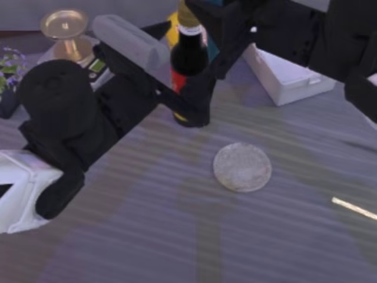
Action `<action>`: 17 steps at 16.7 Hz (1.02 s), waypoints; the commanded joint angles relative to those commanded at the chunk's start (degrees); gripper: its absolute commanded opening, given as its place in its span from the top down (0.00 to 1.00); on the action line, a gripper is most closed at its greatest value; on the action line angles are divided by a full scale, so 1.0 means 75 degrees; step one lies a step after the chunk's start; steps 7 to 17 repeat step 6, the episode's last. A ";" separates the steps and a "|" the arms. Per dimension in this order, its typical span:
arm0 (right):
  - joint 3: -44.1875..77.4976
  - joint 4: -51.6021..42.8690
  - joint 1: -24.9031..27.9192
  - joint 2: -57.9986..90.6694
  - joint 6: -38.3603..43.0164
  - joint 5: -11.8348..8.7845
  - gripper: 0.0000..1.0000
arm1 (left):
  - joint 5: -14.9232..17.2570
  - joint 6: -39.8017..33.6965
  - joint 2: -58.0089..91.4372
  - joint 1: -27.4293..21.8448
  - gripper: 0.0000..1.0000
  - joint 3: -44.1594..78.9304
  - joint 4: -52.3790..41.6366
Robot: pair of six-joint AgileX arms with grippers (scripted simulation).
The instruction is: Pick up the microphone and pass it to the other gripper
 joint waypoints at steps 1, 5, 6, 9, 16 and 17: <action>-0.0103 0.0007 -0.0139 -0.0111 0.0006 -0.0141 1.00 | 0.0043 -0.0003 -0.0322 0.0076 0.00 -0.0303 -0.0015; -0.0455 0.0035 -0.0581 -0.0499 -0.0048 -0.0651 1.00 | 0.0216 -0.0042 -0.1388 0.0326 0.00 -0.1327 -0.0035; -0.0496 0.0031 -0.0627 -0.0532 -0.0058 -0.0696 1.00 | 0.0235 -0.0044 -0.1465 0.0347 0.00 -0.1402 -0.0028; -0.0496 0.0031 -0.0627 -0.0532 -0.0058 -0.0696 1.00 | 0.0235 -0.0044 -0.1465 0.0347 0.00 -0.1402 -0.0028; -0.0496 0.0031 -0.0627 -0.0532 -0.0058 -0.0696 1.00 | 0.0235 -0.0044 -0.1465 0.0347 0.00 -0.1402 -0.0028; -0.0496 0.0031 -0.0627 -0.0532 -0.0058 -0.0696 1.00 | 0.0235 -0.0044 -0.1465 0.0347 0.00 -0.1402 -0.0028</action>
